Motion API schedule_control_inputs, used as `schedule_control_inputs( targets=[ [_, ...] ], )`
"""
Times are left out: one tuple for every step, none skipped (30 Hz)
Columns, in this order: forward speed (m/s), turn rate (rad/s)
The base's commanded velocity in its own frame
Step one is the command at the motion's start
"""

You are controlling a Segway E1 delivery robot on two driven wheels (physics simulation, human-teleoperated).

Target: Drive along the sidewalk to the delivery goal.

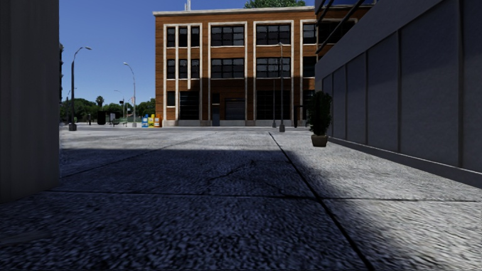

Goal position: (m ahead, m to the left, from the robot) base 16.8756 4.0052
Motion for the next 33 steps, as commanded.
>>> schedule_control_inputs(
  targets=[
    [1.7, 0.0],
    [1.7, 0.0],
    [1.7, 0.0],
    [1.7, 0.0],
    [1.7, 0.0],
    [1.7, 0.0],
    [1.7, 0.0],
    [1.7, 0.0],
    [1.7, 0.0],
    [1.7, 0.0],
    [1.7, 0.0],
    [1.7, 0.0],
    [1.7, 0.0],
    [1.7, 0.0],
    [1.7, 0.0],
    [1.7, 0.0],
    [1.7, 0.0],
    [1.7, 0.0],
    [1.7, 0.0],
    [1.7, 0.0],
    [1.7, 0.0],
    [1.7, 0.0],
    [1.7, 0.0],
    [1.7, 0.0],
    [1.7, 0.0],
    [1.7, 0.0],
    [1.7, 0.0],
    [1.7, 0.0],
    [1.7, 0.0],
    [1.7, 0.0],
    [1.7, 0.0],
    [1.7, 0.0],
    [1.7, 0.0]
  ],
)
